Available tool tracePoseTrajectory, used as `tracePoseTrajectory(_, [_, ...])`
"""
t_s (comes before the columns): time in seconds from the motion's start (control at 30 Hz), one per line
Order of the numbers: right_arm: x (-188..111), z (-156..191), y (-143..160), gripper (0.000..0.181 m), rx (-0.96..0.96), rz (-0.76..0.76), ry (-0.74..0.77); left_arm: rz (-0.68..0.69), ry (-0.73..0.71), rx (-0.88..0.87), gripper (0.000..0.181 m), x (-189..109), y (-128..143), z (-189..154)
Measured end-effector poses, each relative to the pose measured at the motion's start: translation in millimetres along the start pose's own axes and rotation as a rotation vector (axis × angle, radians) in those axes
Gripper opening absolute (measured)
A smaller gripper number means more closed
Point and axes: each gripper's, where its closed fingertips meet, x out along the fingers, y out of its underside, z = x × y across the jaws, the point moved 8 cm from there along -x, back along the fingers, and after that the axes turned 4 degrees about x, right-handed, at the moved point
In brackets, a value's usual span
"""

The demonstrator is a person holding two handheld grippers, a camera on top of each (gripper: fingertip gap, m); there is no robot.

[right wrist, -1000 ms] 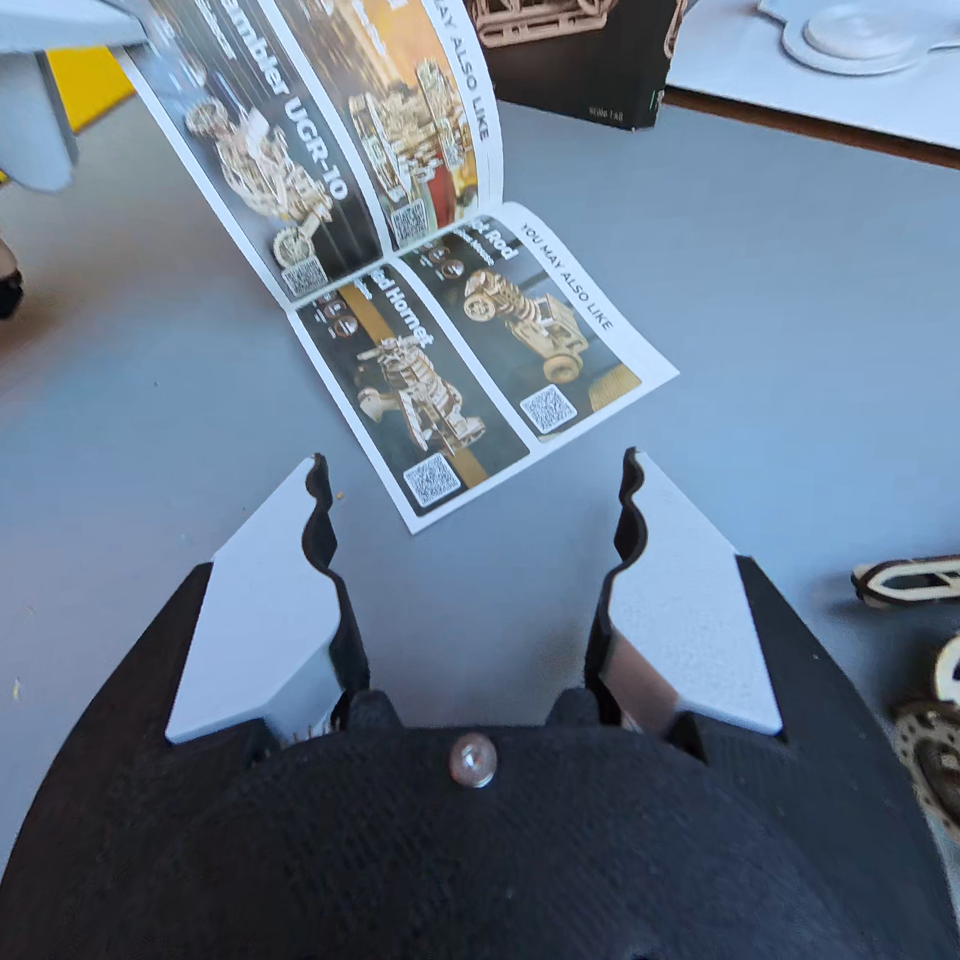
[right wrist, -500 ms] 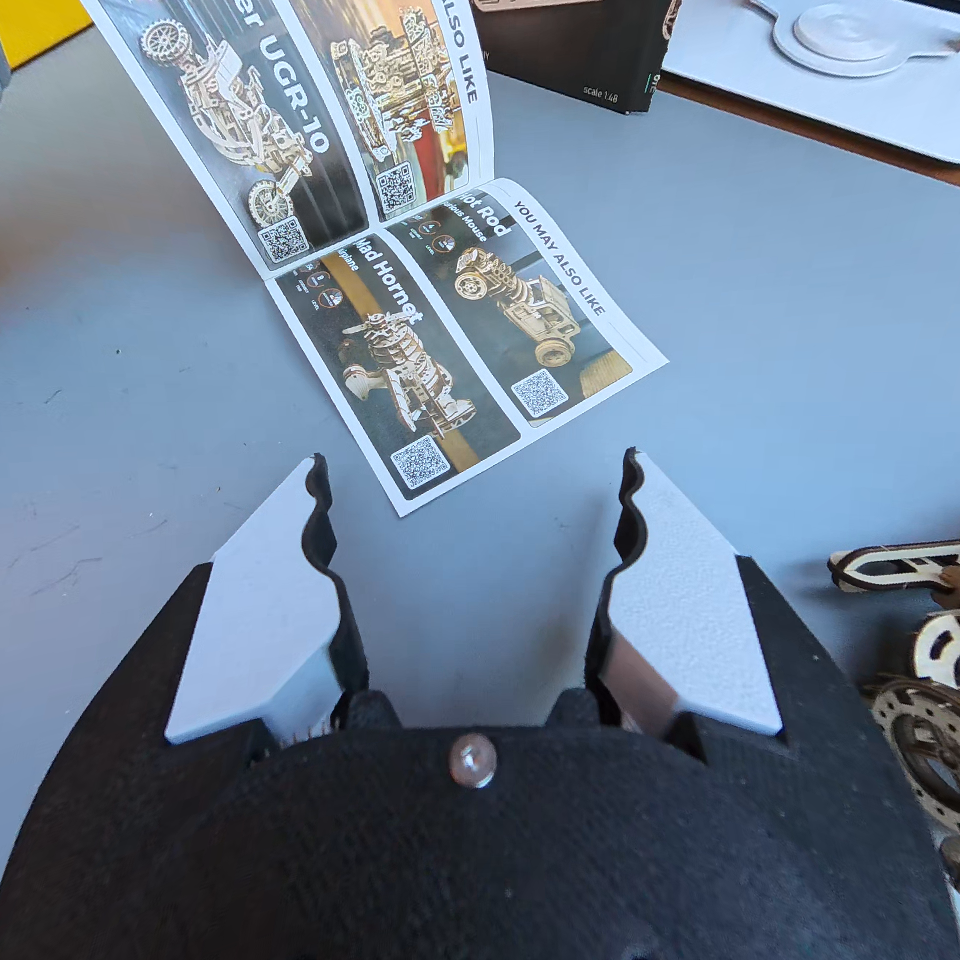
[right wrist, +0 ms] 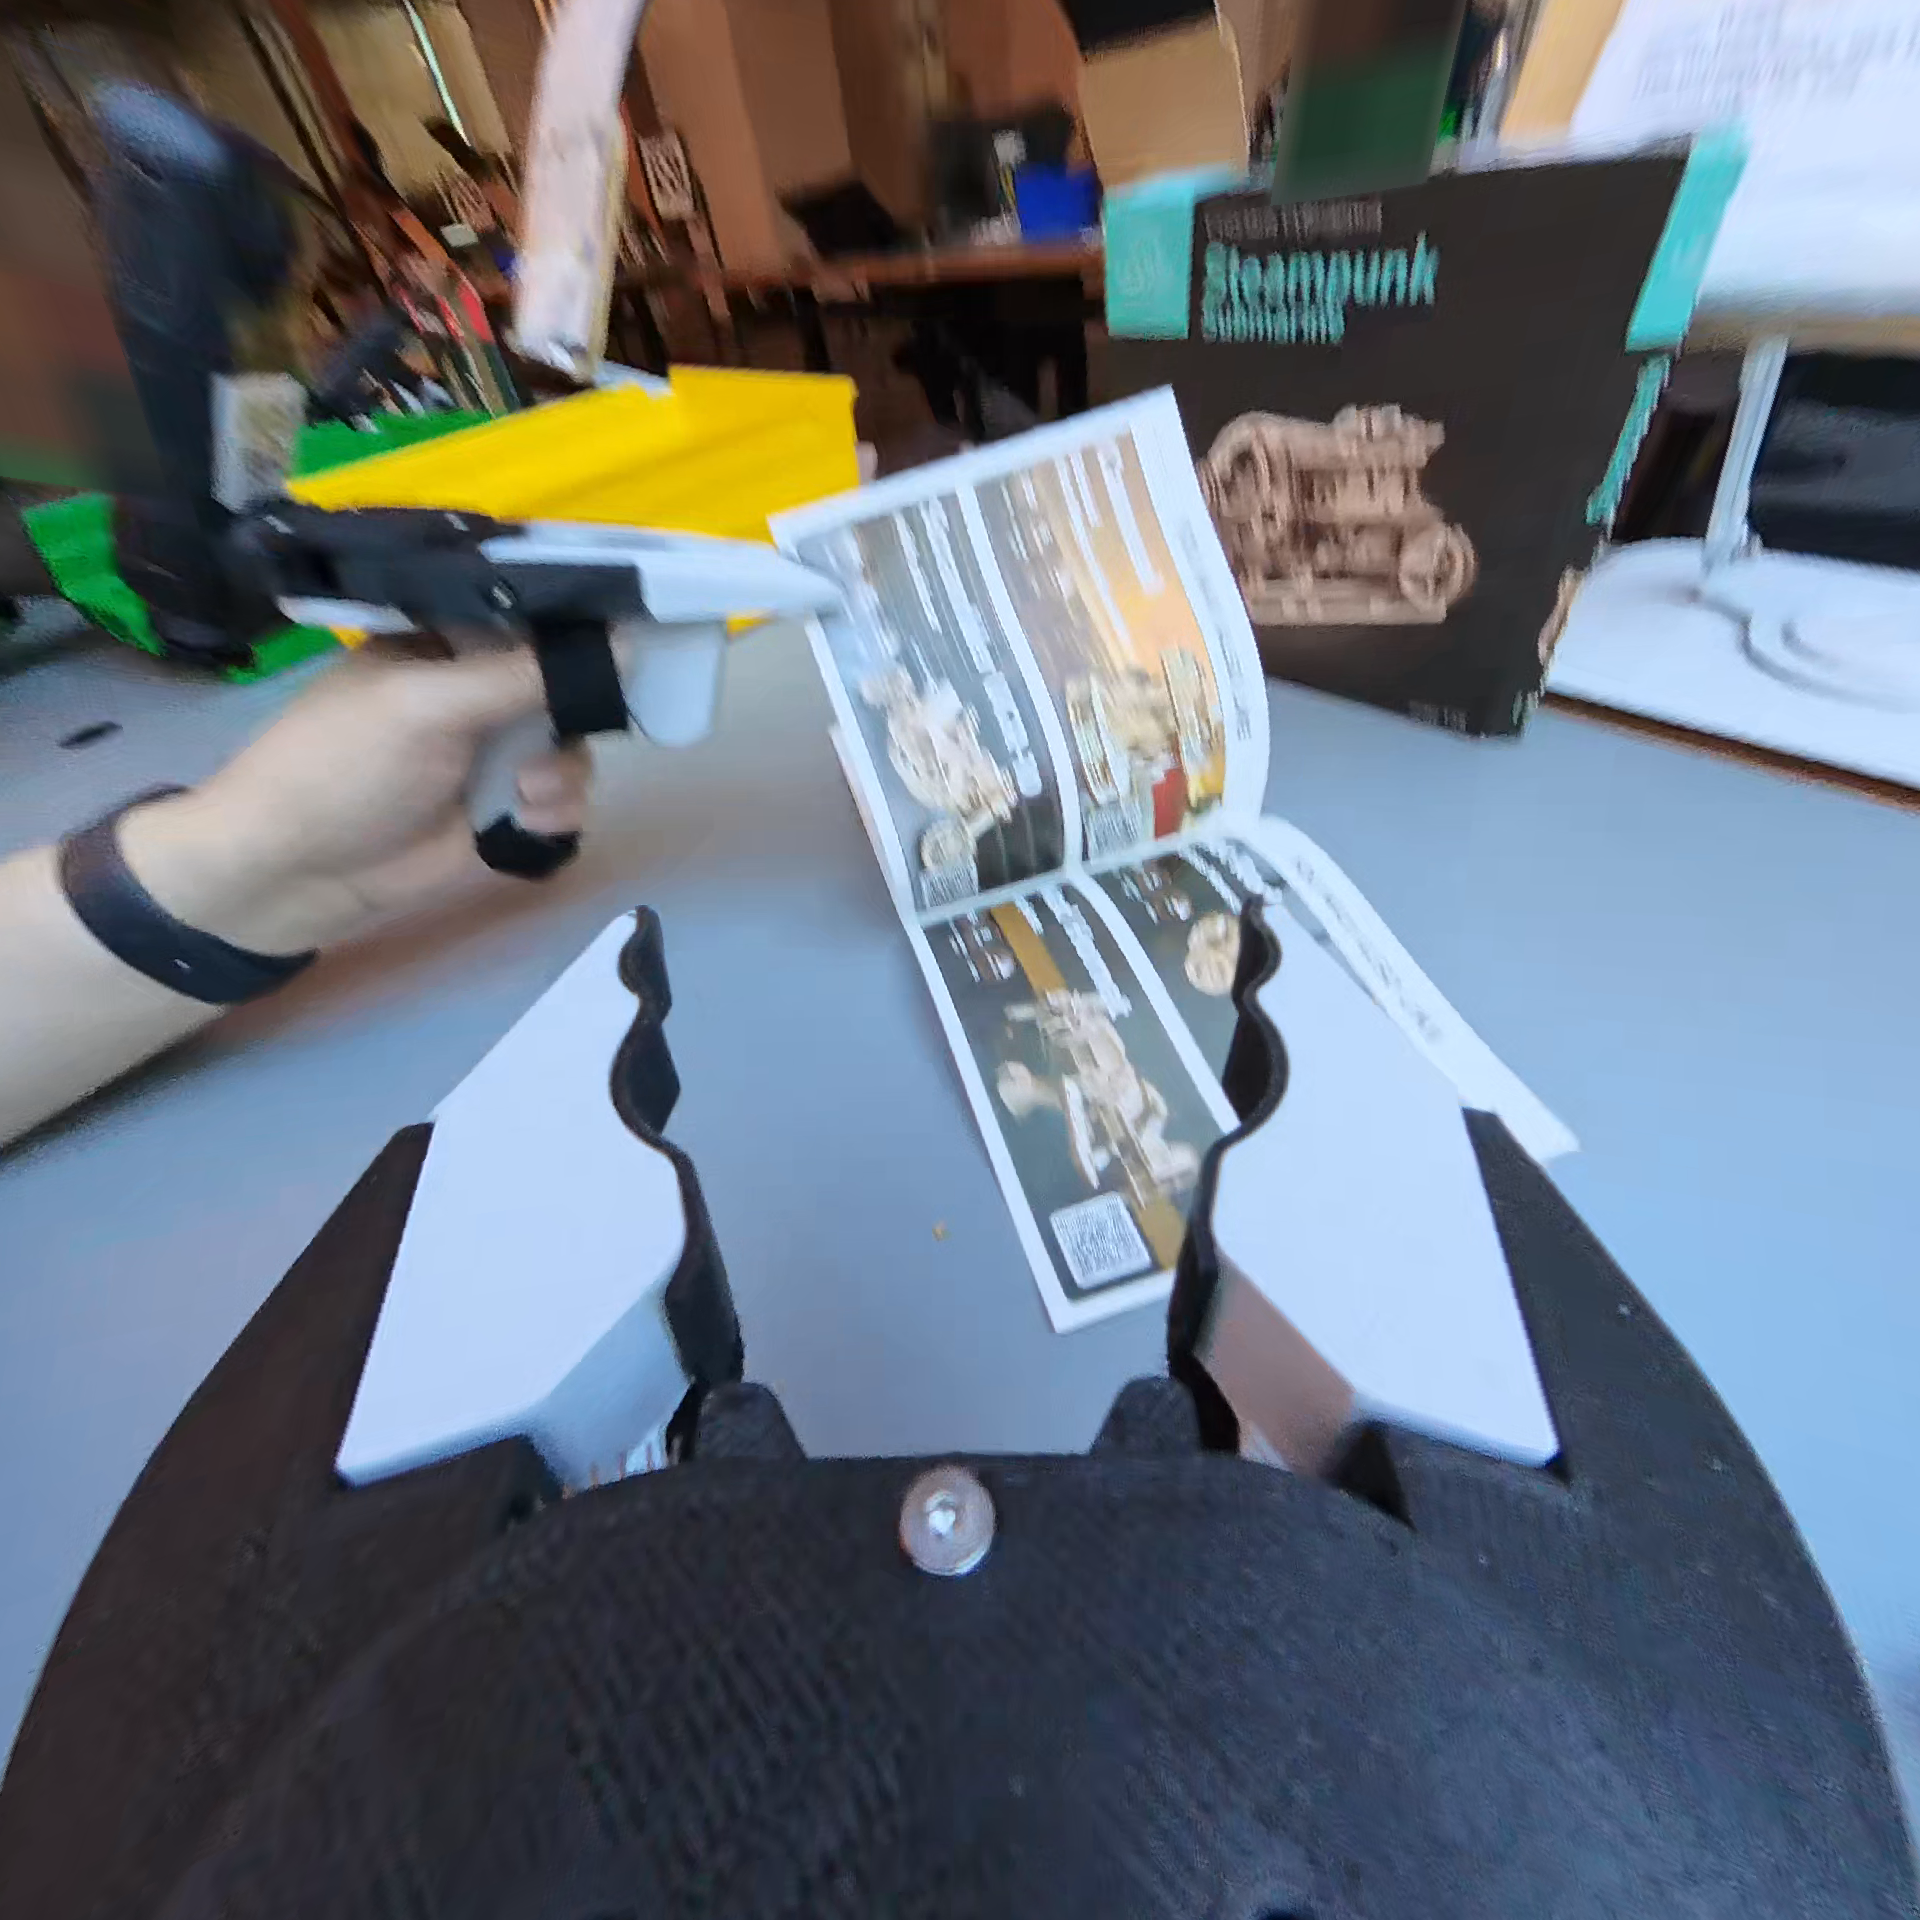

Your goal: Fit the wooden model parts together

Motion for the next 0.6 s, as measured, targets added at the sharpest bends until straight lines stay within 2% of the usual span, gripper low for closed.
tracePoseTrajectory(0.03, [-1.4, 3.3, -4.5, 0.107, -0.019, -0.036, -0.004, 0.001, 0.0, -0.002, 0.0, 0.1, 0.4, 0.2])
tracePoseTrajectory(0.2, [-3.7, 9.8, -5.7, 0.104, -0.118, -0.061, 0.038, -0.004, 0.006, -0.017, 0.0, -1.3, -0.7, 1.7])
tracePoseTrajectory(0.6, [-0.8, 8.8, -0.9, 0.102, -0.095, -0.043, 0.036, -0.005, 0.014, -0.03, 0.0, -2.8, -2.0, 2.8])
